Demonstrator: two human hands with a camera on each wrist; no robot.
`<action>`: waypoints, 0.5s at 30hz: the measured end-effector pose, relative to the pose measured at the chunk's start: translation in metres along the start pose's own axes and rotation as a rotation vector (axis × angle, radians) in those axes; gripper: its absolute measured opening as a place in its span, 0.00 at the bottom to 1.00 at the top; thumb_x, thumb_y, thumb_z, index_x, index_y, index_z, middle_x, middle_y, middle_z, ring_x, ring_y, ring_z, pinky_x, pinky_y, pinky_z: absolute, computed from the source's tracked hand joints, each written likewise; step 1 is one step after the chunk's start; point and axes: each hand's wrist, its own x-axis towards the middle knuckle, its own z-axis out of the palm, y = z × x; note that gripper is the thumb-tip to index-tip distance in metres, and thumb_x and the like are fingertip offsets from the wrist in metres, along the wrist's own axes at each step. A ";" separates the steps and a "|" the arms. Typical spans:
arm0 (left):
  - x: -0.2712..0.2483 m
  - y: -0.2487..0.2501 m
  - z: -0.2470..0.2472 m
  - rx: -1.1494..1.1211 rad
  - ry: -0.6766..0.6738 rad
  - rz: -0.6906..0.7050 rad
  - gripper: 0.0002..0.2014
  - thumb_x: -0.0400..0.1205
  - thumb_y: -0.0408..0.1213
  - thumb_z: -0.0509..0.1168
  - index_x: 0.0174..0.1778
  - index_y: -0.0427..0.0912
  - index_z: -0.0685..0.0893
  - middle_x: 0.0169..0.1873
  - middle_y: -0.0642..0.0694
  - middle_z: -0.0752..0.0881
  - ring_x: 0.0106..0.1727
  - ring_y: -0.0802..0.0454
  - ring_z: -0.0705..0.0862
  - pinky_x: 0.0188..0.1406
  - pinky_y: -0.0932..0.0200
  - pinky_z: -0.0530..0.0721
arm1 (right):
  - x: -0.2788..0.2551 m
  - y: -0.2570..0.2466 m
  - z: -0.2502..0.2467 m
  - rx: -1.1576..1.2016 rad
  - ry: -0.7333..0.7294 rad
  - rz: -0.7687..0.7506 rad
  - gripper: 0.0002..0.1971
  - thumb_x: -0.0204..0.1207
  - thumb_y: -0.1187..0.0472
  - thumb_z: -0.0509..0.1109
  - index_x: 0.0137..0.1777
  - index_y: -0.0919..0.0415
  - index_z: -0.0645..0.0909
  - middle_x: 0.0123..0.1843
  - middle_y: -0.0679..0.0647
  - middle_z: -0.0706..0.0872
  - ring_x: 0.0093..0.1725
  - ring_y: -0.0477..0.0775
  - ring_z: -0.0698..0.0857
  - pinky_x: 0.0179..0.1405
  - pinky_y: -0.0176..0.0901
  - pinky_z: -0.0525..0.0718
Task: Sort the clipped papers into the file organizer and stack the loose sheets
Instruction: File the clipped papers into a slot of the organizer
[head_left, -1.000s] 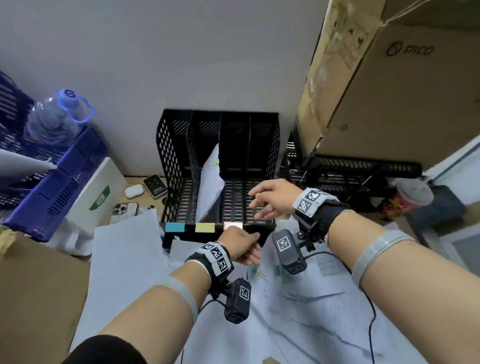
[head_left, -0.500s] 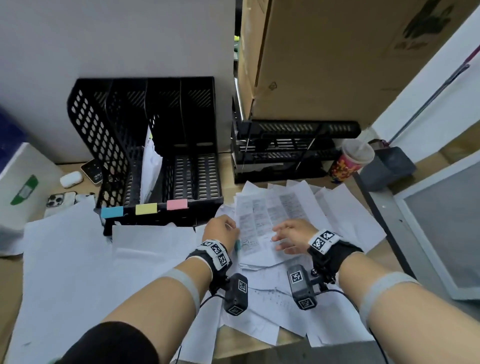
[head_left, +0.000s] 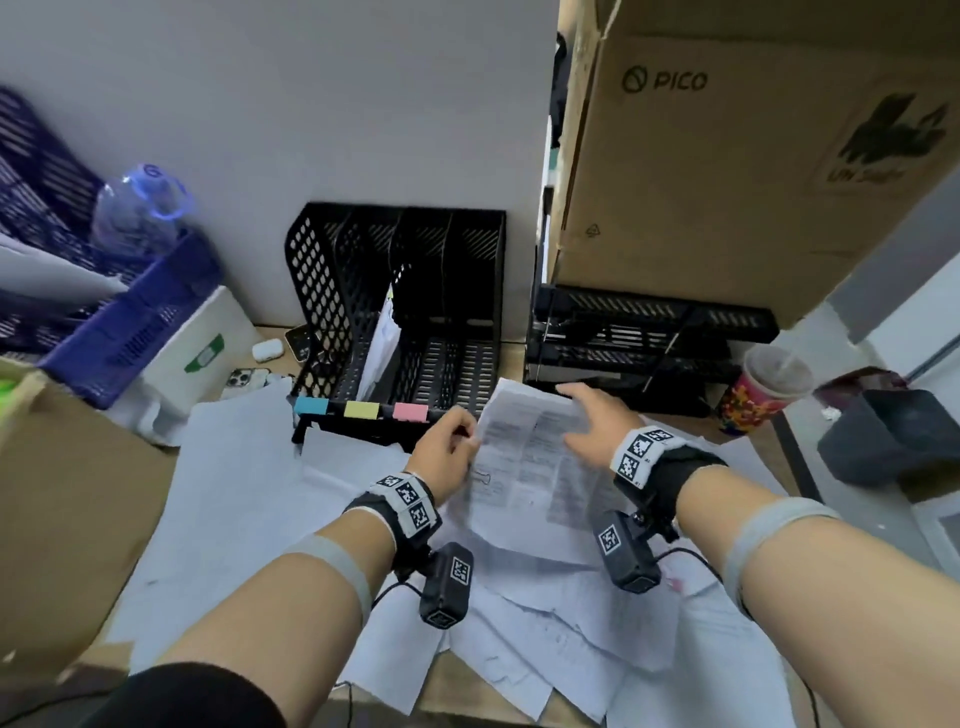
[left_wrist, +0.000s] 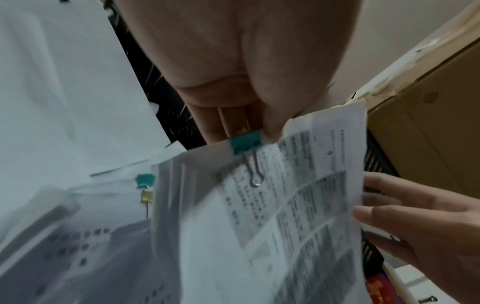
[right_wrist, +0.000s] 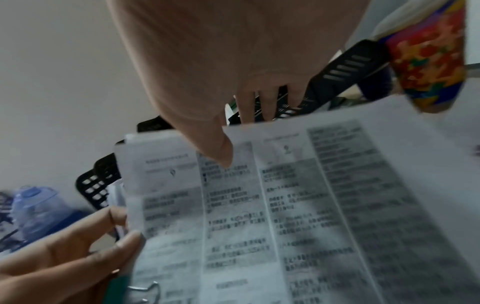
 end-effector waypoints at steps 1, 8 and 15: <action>-0.003 0.001 -0.005 -0.025 0.013 -0.001 0.07 0.84 0.28 0.63 0.42 0.42 0.76 0.30 0.45 0.78 0.29 0.52 0.74 0.31 0.60 0.75 | 0.001 -0.003 0.001 -0.006 -0.017 0.002 0.23 0.71 0.57 0.71 0.67 0.44 0.77 0.63 0.54 0.84 0.62 0.59 0.84 0.61 0.50 0.83; -0.032 -0.025 -0.037 -0.148 0.161 -0.293 0.12 0.73 0.40 0.80 0.46 0.40 0.88 0.36 0.44 0.92 0.37 0.51 0.91 0.40 0.58 0.88 | 0.001 -0.006 0.031 0.087 -0.057 0.052 0.08 0.77 0.61 0.65 0.37 0.59 0.79 0.36 0.58 0.84 0.38 0.61 0.83 0.38 0.46 0.78; -0.069 -0.044 -0.053 -0.410 0.205 -0.485 0.15 0.76 0.29 0.77 0.58 0.31 0.87 0.52 0.31 0.92 0.50 0.34 0.92 0.46 0.40 0.93 | -0.004 -0.014 0.066 0.223 -0.156 0.077 0.12 0.80 0.66 0.61 0.58 0.62 0.83 0.49 0.56 0.84 0.47 0.56 0.80 0.39 0.39 0.72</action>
